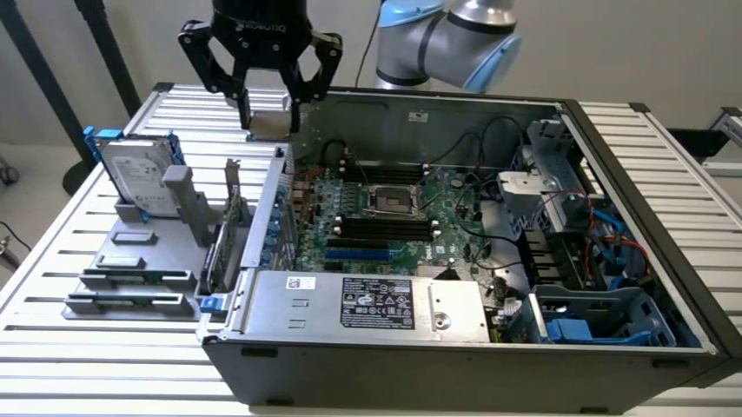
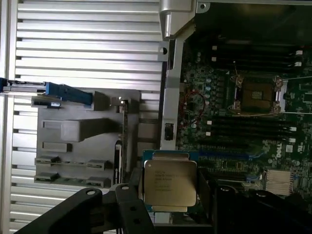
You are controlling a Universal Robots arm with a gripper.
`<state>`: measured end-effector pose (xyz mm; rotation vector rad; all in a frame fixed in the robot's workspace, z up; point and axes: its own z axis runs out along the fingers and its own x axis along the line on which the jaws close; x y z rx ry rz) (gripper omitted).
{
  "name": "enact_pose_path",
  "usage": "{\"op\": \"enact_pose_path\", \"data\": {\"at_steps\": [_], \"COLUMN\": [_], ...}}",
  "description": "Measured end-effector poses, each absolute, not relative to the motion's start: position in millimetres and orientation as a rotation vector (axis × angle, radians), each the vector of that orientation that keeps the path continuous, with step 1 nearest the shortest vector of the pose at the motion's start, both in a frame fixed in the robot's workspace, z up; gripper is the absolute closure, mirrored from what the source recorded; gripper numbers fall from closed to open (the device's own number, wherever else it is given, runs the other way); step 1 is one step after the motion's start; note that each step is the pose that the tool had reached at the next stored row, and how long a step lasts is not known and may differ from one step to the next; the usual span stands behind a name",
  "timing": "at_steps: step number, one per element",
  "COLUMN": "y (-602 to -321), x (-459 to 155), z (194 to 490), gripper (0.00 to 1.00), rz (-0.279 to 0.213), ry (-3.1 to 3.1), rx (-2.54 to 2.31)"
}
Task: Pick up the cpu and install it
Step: 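Pick up the cpu and move it towards the insertion slot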
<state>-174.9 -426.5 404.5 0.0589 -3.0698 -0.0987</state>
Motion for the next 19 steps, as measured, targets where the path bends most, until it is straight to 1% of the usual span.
{"op": "enact_pose_path", "data": {"at_steps": [6, 19], "y": [-420.5, -384.3], "x": [-147.6, -102.4], "z": [399.1, 383.8], "gripper": [0.45, 0.45], "rz": [-0.099, -0.097], "ry": [-3.07, -3.07], "rx": [0.059, 0.059]}}
